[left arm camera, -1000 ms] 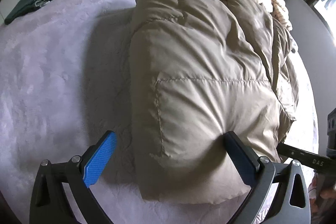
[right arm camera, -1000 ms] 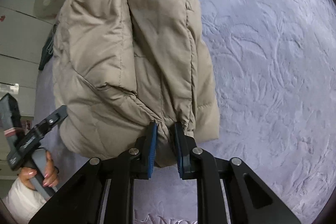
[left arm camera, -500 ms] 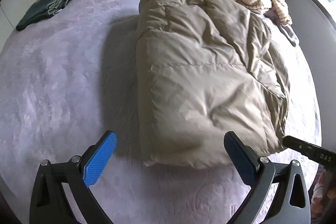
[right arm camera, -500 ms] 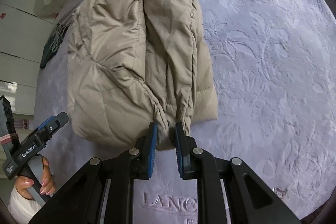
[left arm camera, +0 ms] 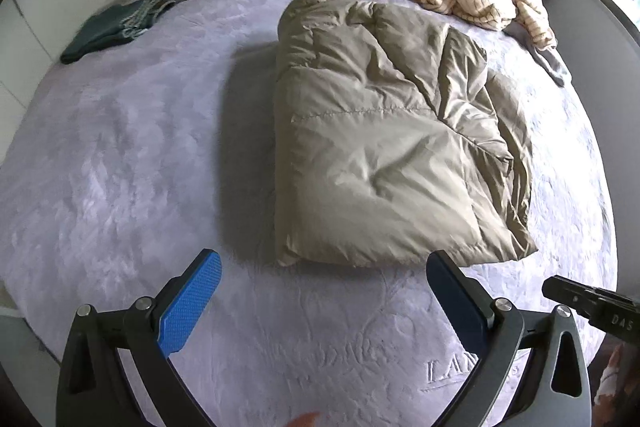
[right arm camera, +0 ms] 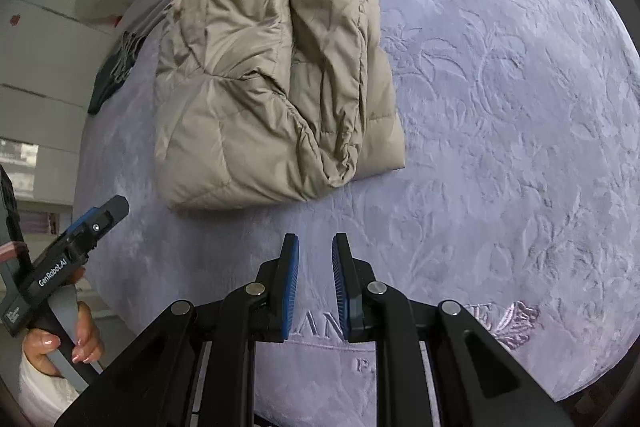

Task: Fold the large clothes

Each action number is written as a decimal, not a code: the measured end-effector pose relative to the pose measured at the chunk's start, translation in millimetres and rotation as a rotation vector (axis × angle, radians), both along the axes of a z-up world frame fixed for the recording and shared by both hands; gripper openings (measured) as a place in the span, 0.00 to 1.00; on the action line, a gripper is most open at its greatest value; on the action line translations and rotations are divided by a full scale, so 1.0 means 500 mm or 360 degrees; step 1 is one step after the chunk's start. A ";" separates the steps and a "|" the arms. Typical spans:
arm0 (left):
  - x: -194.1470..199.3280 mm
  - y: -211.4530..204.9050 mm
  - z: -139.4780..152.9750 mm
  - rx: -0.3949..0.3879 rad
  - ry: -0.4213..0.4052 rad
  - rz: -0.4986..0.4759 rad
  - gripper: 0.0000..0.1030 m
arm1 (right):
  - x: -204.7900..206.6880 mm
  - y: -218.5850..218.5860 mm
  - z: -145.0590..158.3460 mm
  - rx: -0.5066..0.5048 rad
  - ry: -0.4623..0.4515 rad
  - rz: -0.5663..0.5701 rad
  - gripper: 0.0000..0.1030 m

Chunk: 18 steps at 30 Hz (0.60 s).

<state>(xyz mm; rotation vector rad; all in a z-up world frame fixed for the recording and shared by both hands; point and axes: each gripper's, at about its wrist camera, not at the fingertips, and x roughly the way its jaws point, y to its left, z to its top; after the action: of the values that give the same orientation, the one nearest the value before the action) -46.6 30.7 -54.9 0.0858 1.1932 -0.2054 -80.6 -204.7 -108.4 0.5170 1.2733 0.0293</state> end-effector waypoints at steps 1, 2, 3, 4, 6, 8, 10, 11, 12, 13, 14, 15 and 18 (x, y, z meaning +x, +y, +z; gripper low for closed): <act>-0.006 -0.002 0.004 0.0003 -0.0005 0.0008 1.00 | -0.002 0.001 0.006 -0.0008 -0.0007 0.0011 0.19; -0.012 -0.003 0.009 0.0012 -0.0011 0.0022 1.00 | -0.005 0.001 0.014 -0.0017 -0.0019 0.0027 0.19; -0.021 -0.005 0.015 0.0022 -0.0018 0.0043 1.00 | -0.005 0.001 0.021 -0.0025 -0.0035 0.0045 0.19; -0.023 -0.005 0.017 0.0024 -0.0016 0.0050 1.00 | -0.005 0.001 0.029 -0.0034 -0.0051 0.0063 0.19; -0.039 -0.010 0.028 0.0029 -0.0019 0.0061 1.00 | -0.006 0.003 0.045 -0.0062 -0.0081 0.0107 0.19; -0.049 -0.011 0.040 0.0065 -0.0046 0.0078 1.00 | -0.007 0.007 0.063 -0.0112 -0.0109 0.0150 0.19; -0.056 -0.008 0.055 0.0067 -0.0062 0.0077 1.00 | -0.007 0.011 0.076 -0.0162 -0.0129 0.0162 0.19; -0.058 -0.004 0.064 0.0045 -0.0078 0.0068 1.00 | -0.008 0.015 0.086 -0.0187 -0.0140 0.0161 0.19; -0.058 0.001 0.074 0.0031 -0.0098 0.0060 1.00 | -0.011 0.019 0.097 -0.0205 -0.0153 0.0156 0.19; -0.058 0.006 0.082 0.0028 -0.0114 0.0051 1.00 | -0.013 0.025 0.108 -0.0225 -0.0173 0.0150 0.19; -0.056 0.011 0.088 0.0026 -0.0119 0.0042 1.00 | -0.014 0.032 0.116 -0.0246 -0.0189 0.0145 0.19; -0.054 0.018 0.096 0.0022 -0.0122 0.0030 1.00 | -0.016 0.037 0.125 -0.0271 -0.0203 0.0134 0.20; -0.052 0.038 0.118 0.0007 -0.0150 -0.0004 1.00 | -0.025 0.052 0.147 -0.0305 -0.0234 0.0053 0.49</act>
<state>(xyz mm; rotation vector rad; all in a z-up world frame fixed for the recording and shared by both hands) -72.5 49.8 3.9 0.1000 1.1000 -0.1988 -92.9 -178.6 -34.8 0.3230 1.1275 -0.0263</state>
